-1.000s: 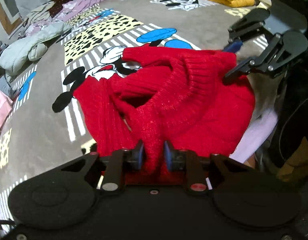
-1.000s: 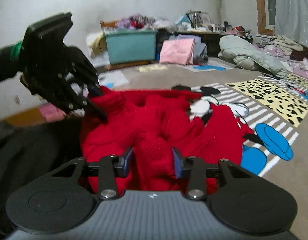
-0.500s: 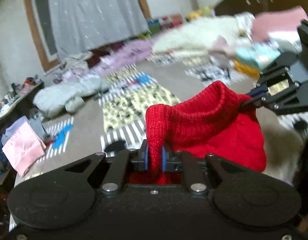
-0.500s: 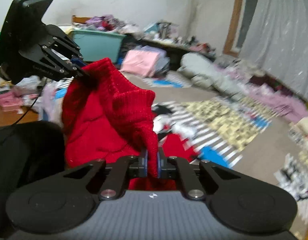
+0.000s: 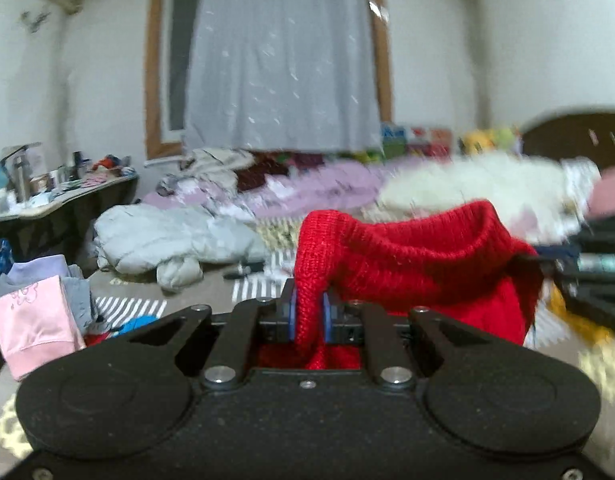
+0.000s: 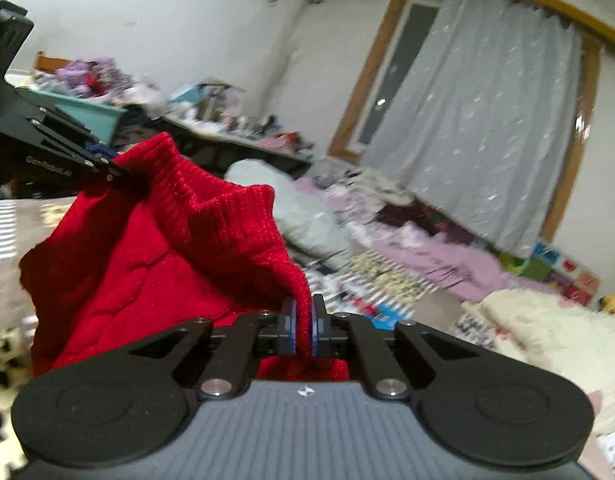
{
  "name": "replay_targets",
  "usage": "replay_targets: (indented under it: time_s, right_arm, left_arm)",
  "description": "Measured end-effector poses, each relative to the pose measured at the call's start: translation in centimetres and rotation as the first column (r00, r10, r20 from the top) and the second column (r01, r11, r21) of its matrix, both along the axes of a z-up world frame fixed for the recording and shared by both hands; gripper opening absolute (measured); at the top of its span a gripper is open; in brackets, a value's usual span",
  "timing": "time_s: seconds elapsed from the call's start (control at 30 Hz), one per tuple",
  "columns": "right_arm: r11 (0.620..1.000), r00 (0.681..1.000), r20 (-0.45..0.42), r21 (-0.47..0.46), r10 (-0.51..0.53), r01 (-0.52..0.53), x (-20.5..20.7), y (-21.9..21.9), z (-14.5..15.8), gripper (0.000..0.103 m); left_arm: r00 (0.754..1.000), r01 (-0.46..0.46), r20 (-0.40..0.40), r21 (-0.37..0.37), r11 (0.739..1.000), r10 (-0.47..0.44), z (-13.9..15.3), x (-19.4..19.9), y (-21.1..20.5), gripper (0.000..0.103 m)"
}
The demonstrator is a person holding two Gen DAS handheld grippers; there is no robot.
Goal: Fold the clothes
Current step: 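Lift the sweater with both tools and shake it open in the air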
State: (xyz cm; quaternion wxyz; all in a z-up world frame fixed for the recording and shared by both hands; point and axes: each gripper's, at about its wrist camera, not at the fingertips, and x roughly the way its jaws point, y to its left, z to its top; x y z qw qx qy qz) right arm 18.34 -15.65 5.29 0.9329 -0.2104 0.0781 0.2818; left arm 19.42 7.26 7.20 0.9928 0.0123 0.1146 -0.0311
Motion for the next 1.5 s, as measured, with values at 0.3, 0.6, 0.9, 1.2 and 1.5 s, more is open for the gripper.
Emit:
replay_targets:
  time_s: [0.3,0.6,0.9,1.2,1.5]
  right_arm:
    - [0.976,0.88,0.424,0.107,-0.215,0.188,2.3,0.0,2.9,0.006]
    - [0.952,0.986,0.163,-0.305,0.016,0.035,-0.2,-4.1,-10.9,0.006]
    - [0.799,0.988,-0.04,-0.584,0.15,-0.145,-5.4,-3.9,-22.2,0.006]
    - [0.751,0.981,-0.088,-0.633,0.174,-0.189,-8.5,-2.6,-21.4,0.006]
    - [0.751,0.96,-0.216,-0.601,0.178,-0.274,-11.0,-2.4,-19.1,0.033]
  left_arm:
    - [0.95,0.049,0.305,0.065,0.997,-0.067,3.9,0.6,-2.3,0.011]
    - [0.952,0.294,-0.089,0.525,0.799,-0.292,-13.3,-5.3,-5.3,0.009]
    - [0.902,0.413,-0.255,0.747,0.52,-0.35,-21.1,-11.3,-6.9,0.009]
    - [0.867,0.477,-0.342,0.778,0.409,-0.362,-24.0,-13.8,-6.7,0.011]
    - [0.814,0.58,-0.449,0.584,0.568,-0.369,-20.1,-13.8,-3.3,0.044]
